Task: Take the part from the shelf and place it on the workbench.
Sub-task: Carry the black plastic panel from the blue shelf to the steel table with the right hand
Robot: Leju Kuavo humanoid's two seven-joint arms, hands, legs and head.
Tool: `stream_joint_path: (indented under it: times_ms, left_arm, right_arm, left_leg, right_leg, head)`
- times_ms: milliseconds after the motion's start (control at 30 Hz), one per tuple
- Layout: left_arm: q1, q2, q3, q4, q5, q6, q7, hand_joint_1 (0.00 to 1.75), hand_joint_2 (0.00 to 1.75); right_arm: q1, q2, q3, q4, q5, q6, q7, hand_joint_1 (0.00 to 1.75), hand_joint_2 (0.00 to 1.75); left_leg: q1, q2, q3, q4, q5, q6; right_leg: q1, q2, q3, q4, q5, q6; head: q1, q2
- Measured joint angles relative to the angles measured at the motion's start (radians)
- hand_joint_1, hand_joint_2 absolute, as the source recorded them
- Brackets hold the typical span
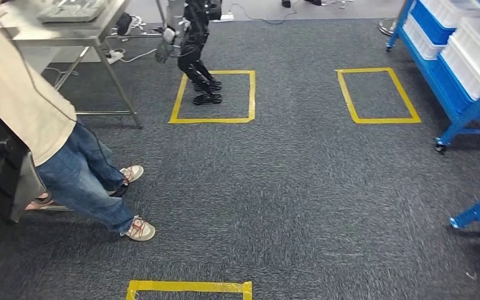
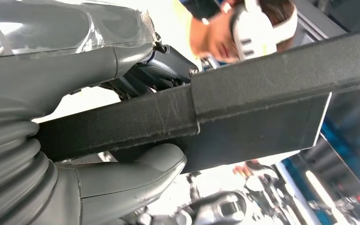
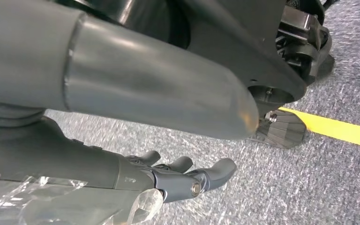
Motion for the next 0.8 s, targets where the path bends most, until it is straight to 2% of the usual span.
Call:
stream_joint_path:
  times_ms: [33, 67, 100, 133, 200, 233, 267, 300, 333, 367, 433, 500, 533, 567, 600, 633, 667, 733, 767, 800]
  left_arm:
    - [0.002, 0.000, 0.000, 0.001, 0.000, 0.001, 0.000, 1.75, 1.75]
    - [0.005, 0.000, -0.001, 0.002, 0.000, 0.003, 0.000, 1.75, 1.75]
    - [0.006, 0.000, -0.001, 0.003, 0.000, 0.003, 0.000, 1.75, 1.75]
    - [0.007, 0.000, -0.001, 0.004, 0.000, 0.004, 0.000, 1.75, 1.75]
    - [0.006, 0.000, 0.001, 0.004, 0.000, 0.004, 0.000, 1.75, 1.75]
    - [0.006, 0.000, 0.002, 0.004, 0.000, 0.005, 0.000, 1.75, 1.75]
    - [0.005, 0.000, 0.003, 0.004, 0.000, 0.005, 0.000, 1.75, 1.75]
    - [0.005, 0.000, 0.003, 0.004, 0.000, 0.005, 0.000, 1.75, 1.75]
    - [0.005, 0.000, 0.004, 0.004, 0.000, 0.006, 0.000, 1.75, 1.75]
    - [0.006, 0.001, 0.005, 0.004, 0.001, 0.006, 0.000, 1.75, 1.75]
    - [0.006, 0.001, 0.007, 0.004, 0.007, 0.006, -0.001, 1.75, 1.75]
    - [0.005, 0.000, 0.006, 0.005, 0.015, 0.006, -0.001, 1.75, 1.75]
    - [0.007, -0.001, 0.005, 0.006, 0.018, 0.006, -0.001, 1.75, 1.75]
    - [0.009, -0.002, 0.003, 0.007, 0.020, 0.006, -0.002, 1.75, 1.75]
    - [0.012, -0.003, 0.002, 0.007, 0.022, 0.006, -0.002, 1.75, 1.75]
    - [0.014, -0.003, 0.002, 0.008, 0.023, 0.006, -0.002, 1.75, 1.75]
    - [0.015, -0.004, 0.002, 0.008, 0.024, 0.006, -0.002, 1.75, 1.75]
    - [0.016, -0.005, 0.002, 0.008, 0.025, 0.006, -0.003, 1.75, 1.75]
    - [0.016, -0.005, 0.002, 0.008, 0.025, 0.006, -0.003, 1.75, 1.75]
    - [0.016, -0.005, 0.002, 0.008, 0.026, 0.006, -0.004, 1.75, 1.75]
  right_arm:
    - [0.001, 0.000, 0.000, 0.000, 0.000, 0.000, 0.000, 0.00, 0.00]
    - [0.001, 0.000, 0.000, 0.000, 0.000, 0.000, 0.000, 0.00, 0.00]
    - [0.001, 0.000, 0.000, 0.000, 0.000, 0.000, 0.000, 0.00, 0.00]
    - [0.000, 0.000, 0.000, 0.000, 0.000, 0.000, 0.000, 0.00, 0.00]
    - [-0.002, 0.000, 0.000, 0.000, 0.000, 0.002, 0.000, 0.00, 0.00]
    - [-0.002, 0.000, 0.000, 0.000, 0.000, 0.003, -0.001, 0.00, 0.00]
    - [-0.002, 0.000, 0.000, 0.000, 0.000, 0.004, -0.001, 0.00, 0.00]
    - [-0.003, 0.000, 0.000, 0.000, 0.000, 0.005, -0.001, 0.00, 0.00]
    - [-0.005, 0.000, 0.000, 0.000, 0.000, 0.006, -0.001, 0.00, 0.00]
    - [-0.007, 0.000, 0.000, 0.000, 0.000, 0.007, -0.001, 0.00, 0.00]
    - [-0.008, 0.000, 0.000, 0.000, 0.000, 0.009, -0.002, 0.00, 0.00]
    - [-0.005, 0.000, 0.000, 0.000, 0.000, 0.012, -0.003, 0.00, 0.00]
    - [-0.003, 0.000, 0.000, 0.000, 0.000, 0.013, -0.004, 0.00, 0.00]
    - [-0.001, 0.000, 0.000, 0.000, 0.000, 0.013, -0.003, 0.00, 0.00]
    - [0.000, 0.000, 0.000, 0.000, -0.001, 0.014, -0.003, 0.00, 0.00]
    - [0.001, 0.000, 0.000, 0.000, -0.001, 0.014, -0.003, 0.00, 0.00]
    - [0.002, 0.000, 0.000, 0.000, -0.001, 0.013, -0.003, 0.00, 0.00]
    - [0.005, 0.000, 0.000, 0.000, -0.001, 0.013, -0.002, 0.00, 0.00]
    - [0.006, -0.001, 0.000, 0.000, -0.002, 0.013, -0.002, 0.00, 0.00]
    - [0.005, -0.001, 0.000, 0.000, -0.002, 0.013, -0.001, 0.00, 0.00]
  left_leg:
    - [0.000, 0.006, -0.031, 0.065, -0.022, -0.001]
    - [0.001, 0.008, -0.048, 0.099, -0.029, -0.001]
    - [0.000, 0.010, -0.043, 0.092, -0.018, 0.001]
    - [-0.001, 0.017, -0.017, 0.043, 0.009, 0.004]
    - [-0.012, 0.061, 0.066, -0.111, 0.067, 0.014]
    - [-0.019, 0.080, 0.096, -0.169, 0.084, 0.020]
    - [-0.025, 0.092, 0.111, -0.201, 0.091, 0.024]
    - [-0.030, 0.090, 0.112, -0.207, 0.090, 0.027]
    - [-0.031, 0.077, 0.112, -0.210, 0.092, 0.031]
    - [-0.029, 0.066, 0.115, -0.215, 0.095, 0.035]
    - [-0.021, 0.044, 0.125, -0.227, 0.102, 0.046]
    - [-0.017, 0.023, 0.129, -0.231, 0.104, 0.054]
    - [-0.017, 0.011, 0.129, -0.231, 0.104, 0.056]
    - [-0.016, -0.003, 0.129, -0.231, 0.104, 0.056]
    - [-0.015, -0.018, 0.129, -0.230, 0.104, 0.056]
    - [-0.013, -0.033, 0.130, -0.229, 0.103, 0.054]
    - [-0.011, -0.048, 0.131, -0.227, 0.102, 0.052]
    - [-0.009, -0.076, 0.125, -0.220, 0.099, 0.041]
    - [-0.008, -0.089, 0.119, -0.216, 0.098, 0.034]
    - [-0.006, -0.101, 0.114, -0.215, 0.099, 0.027]
  right_leg:
    - [0.003, -0.015, 0.000, 0.000, -0.001, -0.002]
    - [0.005, -0.030, 0.000, 0.000, -0.003, -0.003]
    - [0.007, -0.044, 0.001, 0.000, -0.004, -0.004]
    - [0.008, -0.057, 0.003, 0.000, -0.005, -0.005]
    - [0.012, -0.080, 0.008, 0.000, -0.010, -0.002]
    - [0.013, -0.089, 0.010, 0.000, -0.013, 0.002]
    - [0.014, -0.098, 0.012, 0.000, -0.015, 0.006]
    - [0.015, -0.107, 0.014, -0.001, -0.017, 0.010]
    - [0.014, -0.117, 0.018, -0.003, -0.018, 0.014]
    - [0.013, -0.116, 0.020, -0.001, -0.022, 0.019]
    - [0.010, -0.077, 0.004, 0.046, -0.055, 0.028]
    - [0.008, -0.029, -0.057, 0.173, -0.117, 0.033]
    - [0.007, -0.021, -0.093, 0.241, -0.143, 0.035]
    - [0.006, -0.018, -0.117, 0.284, -0.152, 0.036]
    - [0.005, -0.017, -0.125, 0.290, -0.141, 0.038]
    - [0.003, -0.013, -0.111, 0.255, -0.112, 0.039]
    - [0.000, 0.001, -0.081, 0.188, -0.072, 0.042]
    - [-0.012, 0.064, -0.022, 0.053, -0.015, 0.045]
    - [-0.015, 0.087, -0.006, 0.016, -0.004, 0.044]
    - [-0.014, 0.097, -0.001, 0.003, -0.005, 0.040]
  head:
    - [0.000, 0.000]
    - [0.000, 0.000]
    - [0.000, 0.000]
    - [0.000, 0.000]
    - [0.000, 0.000]
    - [0.000, 0.000]
    - [0.000, 0.000]
    - [0.000, 0.000]
    - [0.000, 0.000]
    - [0.000, 0.000]
    - [0.001, 0.000]
    - [0.003, 0.000]
    - [0.003, 0.000]
    - [0.004, 0.000]
    - [0.004, 0.000]
    - [0.004, 0.000]
    - [0.004, 0.000]
    - [0.004, 0.000]
    - [0.004, 0.000]
    - [0.003, 0.000]
